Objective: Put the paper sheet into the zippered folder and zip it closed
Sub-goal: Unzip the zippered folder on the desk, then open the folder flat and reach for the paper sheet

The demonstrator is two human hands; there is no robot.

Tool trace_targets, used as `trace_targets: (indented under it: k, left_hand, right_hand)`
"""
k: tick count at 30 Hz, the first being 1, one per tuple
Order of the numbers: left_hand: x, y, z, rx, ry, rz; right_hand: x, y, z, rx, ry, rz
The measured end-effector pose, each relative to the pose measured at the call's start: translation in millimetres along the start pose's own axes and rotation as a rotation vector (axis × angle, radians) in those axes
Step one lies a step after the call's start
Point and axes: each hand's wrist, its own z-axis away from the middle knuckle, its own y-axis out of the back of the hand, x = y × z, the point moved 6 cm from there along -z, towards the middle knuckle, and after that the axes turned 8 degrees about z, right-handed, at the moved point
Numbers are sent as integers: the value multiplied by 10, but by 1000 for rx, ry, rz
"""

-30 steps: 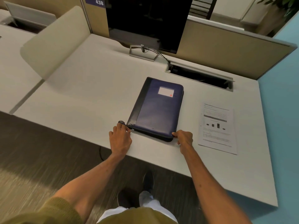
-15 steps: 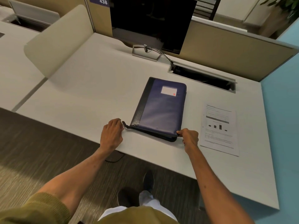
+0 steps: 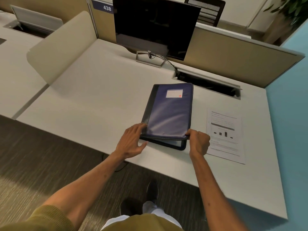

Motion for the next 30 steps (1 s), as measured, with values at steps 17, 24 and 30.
trace_targets:
  k: [17, 24, 30]
  left_hand:
    - [245, 169, -183, 360, 40, 311]
    - [-119, 413, -139, 570, 261, 671]
    - [-477, 496, -133, 626, 484, 989]
  right_hand:
    - [-892, -627, 815, -110, 747, 88]
    - [-123, -1218, 655, -364, 927, 778]
    - [73, -1291, 582, -344, 969, 956]
